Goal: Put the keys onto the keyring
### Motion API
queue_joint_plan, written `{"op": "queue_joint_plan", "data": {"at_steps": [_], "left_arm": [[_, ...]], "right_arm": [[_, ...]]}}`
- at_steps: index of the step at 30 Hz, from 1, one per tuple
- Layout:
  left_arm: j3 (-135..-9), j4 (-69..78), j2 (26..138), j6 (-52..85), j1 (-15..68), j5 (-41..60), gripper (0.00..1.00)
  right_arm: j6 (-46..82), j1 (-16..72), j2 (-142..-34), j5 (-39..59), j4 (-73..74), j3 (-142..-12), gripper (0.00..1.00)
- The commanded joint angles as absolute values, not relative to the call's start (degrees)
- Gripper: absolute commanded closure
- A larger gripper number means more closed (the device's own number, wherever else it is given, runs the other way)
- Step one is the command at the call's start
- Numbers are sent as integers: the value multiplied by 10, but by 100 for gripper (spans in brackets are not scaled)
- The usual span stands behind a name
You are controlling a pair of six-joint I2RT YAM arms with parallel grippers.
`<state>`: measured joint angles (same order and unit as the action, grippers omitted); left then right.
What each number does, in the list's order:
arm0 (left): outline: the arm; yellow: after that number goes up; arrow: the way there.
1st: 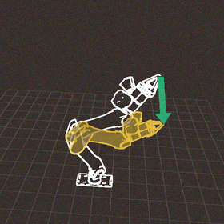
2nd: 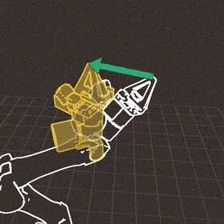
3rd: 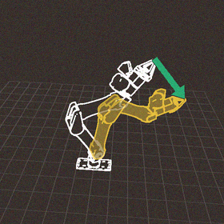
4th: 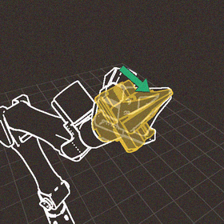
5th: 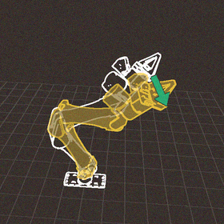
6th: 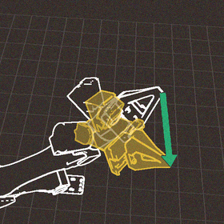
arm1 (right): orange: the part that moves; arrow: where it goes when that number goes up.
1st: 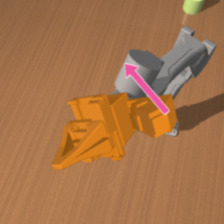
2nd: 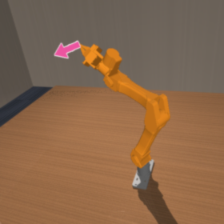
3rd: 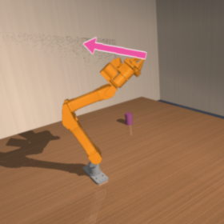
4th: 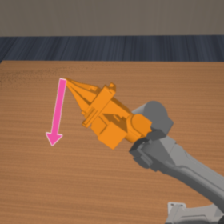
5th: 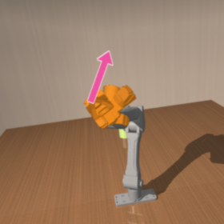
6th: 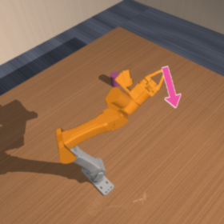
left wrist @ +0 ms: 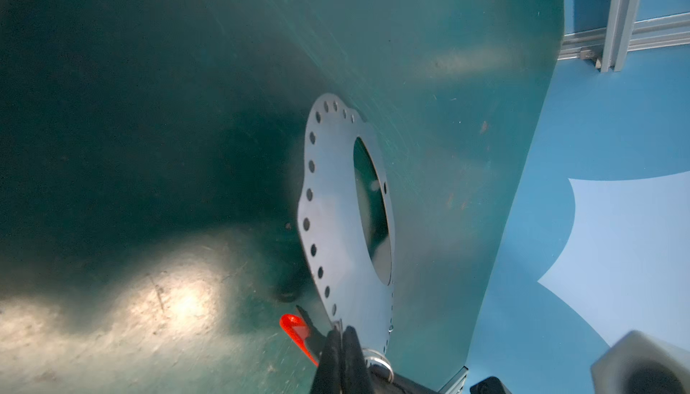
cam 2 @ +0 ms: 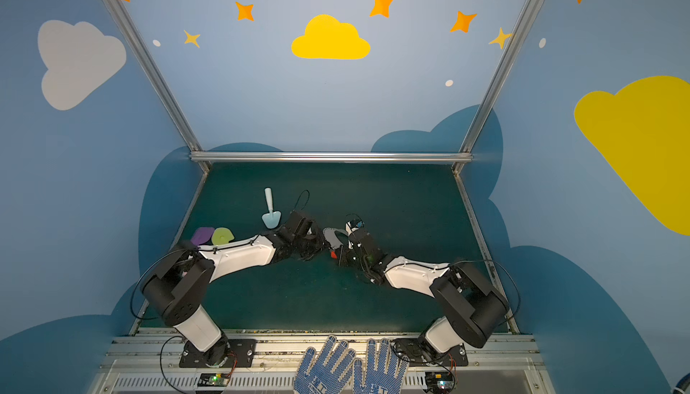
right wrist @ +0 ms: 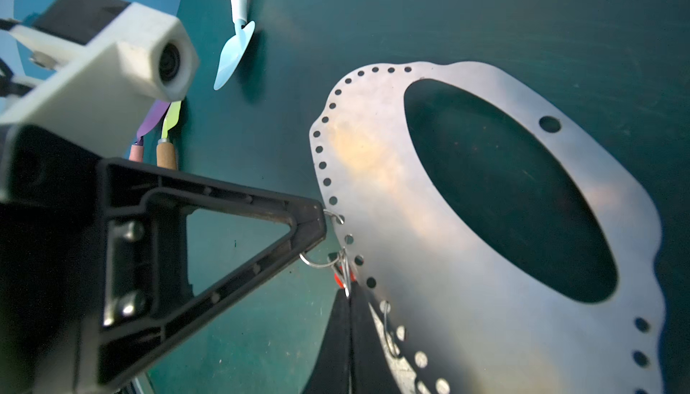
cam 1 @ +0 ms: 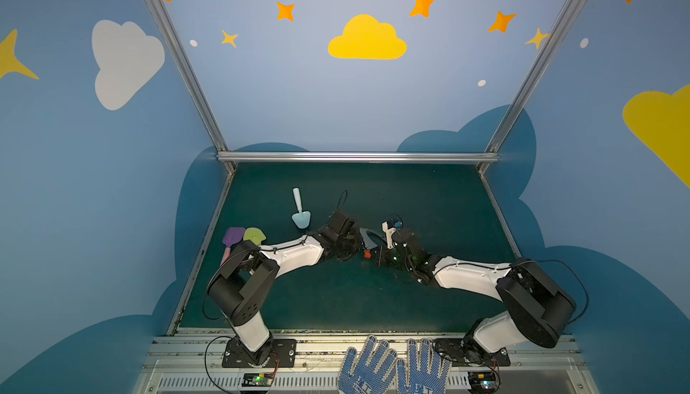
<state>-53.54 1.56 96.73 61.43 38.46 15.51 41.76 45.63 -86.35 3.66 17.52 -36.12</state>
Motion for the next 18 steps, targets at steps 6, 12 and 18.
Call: {"op": "queue_joint_plan", "data": {"at_steps": [6,12,18], "left_arm": [[-531,35,957,620,391,155,96],[-530,45,959,624,394,157,96],[-530,52,961,630,397,158,96]], "right_arm": [[416,464,-881,29,171,-381,100],[415,465,-887,32,171,-383,100],[409,467,-894,47,172,-400,100]]}}
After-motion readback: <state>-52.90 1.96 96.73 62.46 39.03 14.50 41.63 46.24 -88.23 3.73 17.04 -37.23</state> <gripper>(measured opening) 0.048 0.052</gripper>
